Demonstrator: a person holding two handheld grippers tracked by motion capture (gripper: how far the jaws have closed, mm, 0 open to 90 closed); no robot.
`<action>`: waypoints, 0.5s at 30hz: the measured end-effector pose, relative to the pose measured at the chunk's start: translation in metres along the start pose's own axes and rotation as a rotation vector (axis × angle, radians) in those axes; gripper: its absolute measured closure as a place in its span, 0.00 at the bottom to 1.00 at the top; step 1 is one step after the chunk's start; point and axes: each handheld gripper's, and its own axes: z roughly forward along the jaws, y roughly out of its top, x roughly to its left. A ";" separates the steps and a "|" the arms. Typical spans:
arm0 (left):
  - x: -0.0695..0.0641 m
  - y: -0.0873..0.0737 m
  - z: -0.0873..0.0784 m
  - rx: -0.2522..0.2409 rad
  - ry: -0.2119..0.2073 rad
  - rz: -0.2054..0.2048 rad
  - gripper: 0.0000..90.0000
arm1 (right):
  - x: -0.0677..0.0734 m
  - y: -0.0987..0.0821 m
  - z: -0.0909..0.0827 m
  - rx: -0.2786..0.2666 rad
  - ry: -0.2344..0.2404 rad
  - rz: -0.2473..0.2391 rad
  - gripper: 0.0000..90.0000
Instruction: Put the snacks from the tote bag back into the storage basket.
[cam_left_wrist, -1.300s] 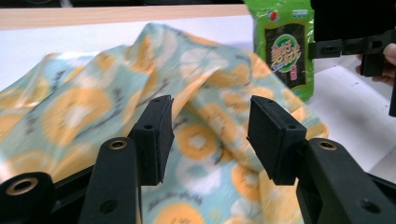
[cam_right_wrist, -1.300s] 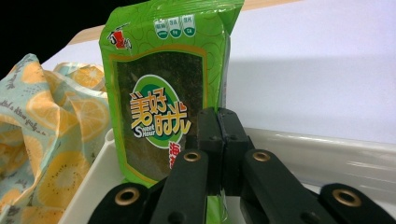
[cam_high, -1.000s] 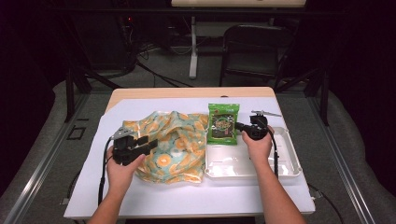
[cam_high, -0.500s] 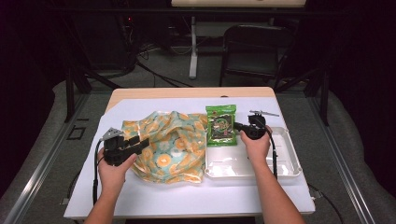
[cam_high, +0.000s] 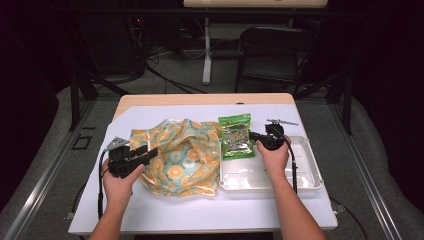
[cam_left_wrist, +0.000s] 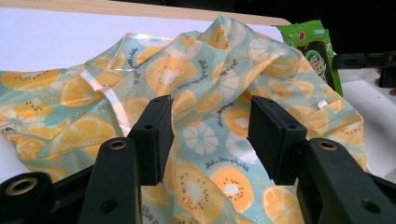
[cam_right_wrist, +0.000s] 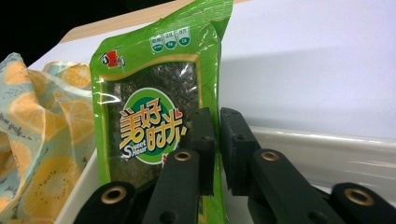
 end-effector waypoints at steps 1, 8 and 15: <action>0.000 0.000 0.000 -0.001 0.001 -0.001 0.56 | 0.000 0.000 0.000 0.003 0.002 0.003 0.90; 0.001 0.000 0.000 0.003 -0.002 -0.009 0.55 | 0.000 -0.001 -0.001 -0.001 0.008 0.001 0.83; 0.002 0.000 0.000 0.006 -0.002 -0.012 0.55 | 0.001 0.000 -0.003 -0.007 0.013 -0.006 0.75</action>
